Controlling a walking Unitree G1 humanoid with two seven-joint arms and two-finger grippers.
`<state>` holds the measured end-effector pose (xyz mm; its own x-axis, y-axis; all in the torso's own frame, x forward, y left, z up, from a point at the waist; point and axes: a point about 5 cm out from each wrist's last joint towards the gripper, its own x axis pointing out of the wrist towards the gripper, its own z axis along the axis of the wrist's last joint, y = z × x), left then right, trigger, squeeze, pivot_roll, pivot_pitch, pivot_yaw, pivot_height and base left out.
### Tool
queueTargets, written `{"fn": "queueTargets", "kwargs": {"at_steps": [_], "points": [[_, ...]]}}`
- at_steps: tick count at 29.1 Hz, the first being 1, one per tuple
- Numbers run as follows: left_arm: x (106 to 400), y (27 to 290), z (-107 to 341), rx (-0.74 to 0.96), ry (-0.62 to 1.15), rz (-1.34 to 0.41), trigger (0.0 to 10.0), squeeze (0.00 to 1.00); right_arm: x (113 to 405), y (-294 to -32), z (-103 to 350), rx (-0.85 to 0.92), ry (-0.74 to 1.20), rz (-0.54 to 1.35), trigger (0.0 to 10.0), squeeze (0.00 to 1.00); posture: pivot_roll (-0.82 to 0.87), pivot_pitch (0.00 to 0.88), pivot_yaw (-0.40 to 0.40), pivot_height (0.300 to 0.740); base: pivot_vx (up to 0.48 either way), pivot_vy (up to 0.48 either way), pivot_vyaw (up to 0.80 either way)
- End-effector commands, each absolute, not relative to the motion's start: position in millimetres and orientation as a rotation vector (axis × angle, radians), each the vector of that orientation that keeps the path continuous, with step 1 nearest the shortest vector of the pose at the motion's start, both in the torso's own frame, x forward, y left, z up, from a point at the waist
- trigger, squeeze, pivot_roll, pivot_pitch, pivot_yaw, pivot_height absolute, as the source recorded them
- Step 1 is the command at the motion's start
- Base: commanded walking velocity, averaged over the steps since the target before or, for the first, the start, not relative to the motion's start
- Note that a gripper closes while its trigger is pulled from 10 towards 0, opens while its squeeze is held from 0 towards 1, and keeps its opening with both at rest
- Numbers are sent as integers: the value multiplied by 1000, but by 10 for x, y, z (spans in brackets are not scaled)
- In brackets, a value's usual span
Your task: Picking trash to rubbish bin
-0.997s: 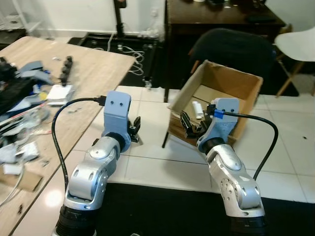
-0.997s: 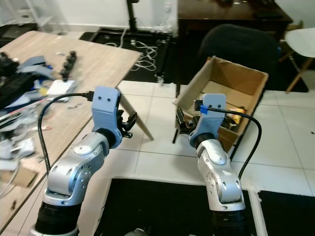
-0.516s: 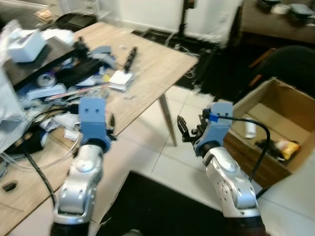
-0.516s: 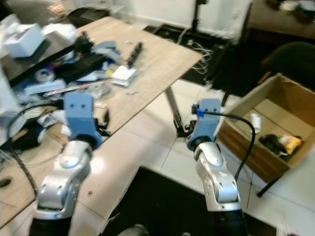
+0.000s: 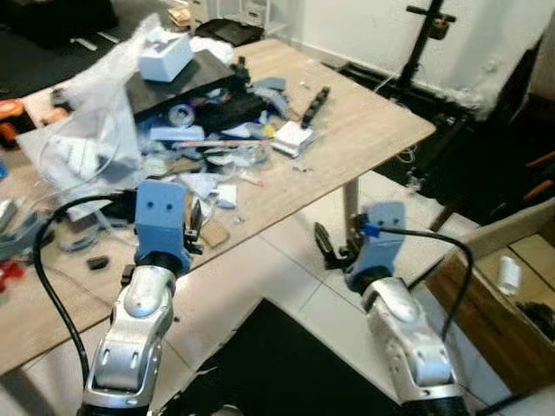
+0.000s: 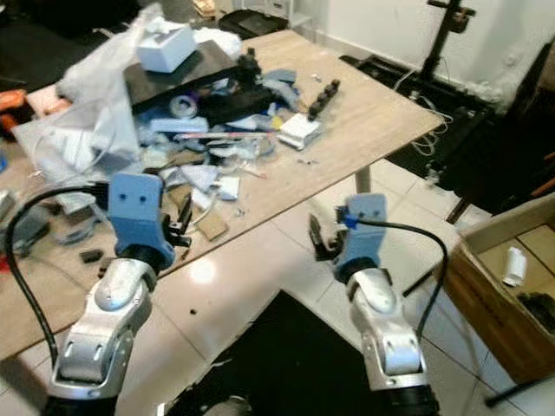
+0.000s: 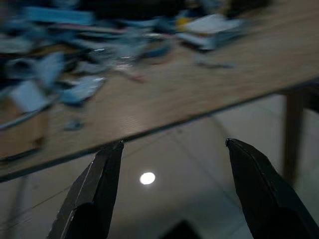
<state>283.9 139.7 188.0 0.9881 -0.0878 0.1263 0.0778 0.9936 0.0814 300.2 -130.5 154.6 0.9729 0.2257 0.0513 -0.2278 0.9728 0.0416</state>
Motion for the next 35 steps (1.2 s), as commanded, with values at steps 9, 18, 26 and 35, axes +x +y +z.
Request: {"fn": "queueTargets", "kwargs": {"at_steps": [9,18,26,35], "points": [[2817,1274,1816,74,-70,-196,10000,0,3008,-1321,1523,41,-49,224,10000,0,92,150,4,740,0,0,800],[2806,1196,1775,93,-24,-254,10000,0,3019,-1344,1522,43,-43,218,10000,0,91,155,6,740,0,0,800],[2848,1182,1780,45,10,-241,10000,0,3030,-1350,1523,75,-38,213,10000,0,93,155,9,740,0,0,700],[2884,1194,1761,35,51,-218,10000,0,3029,-1325,1525,82,-18,230,10000,0,93,155,9,740,0,-129,0]]}}
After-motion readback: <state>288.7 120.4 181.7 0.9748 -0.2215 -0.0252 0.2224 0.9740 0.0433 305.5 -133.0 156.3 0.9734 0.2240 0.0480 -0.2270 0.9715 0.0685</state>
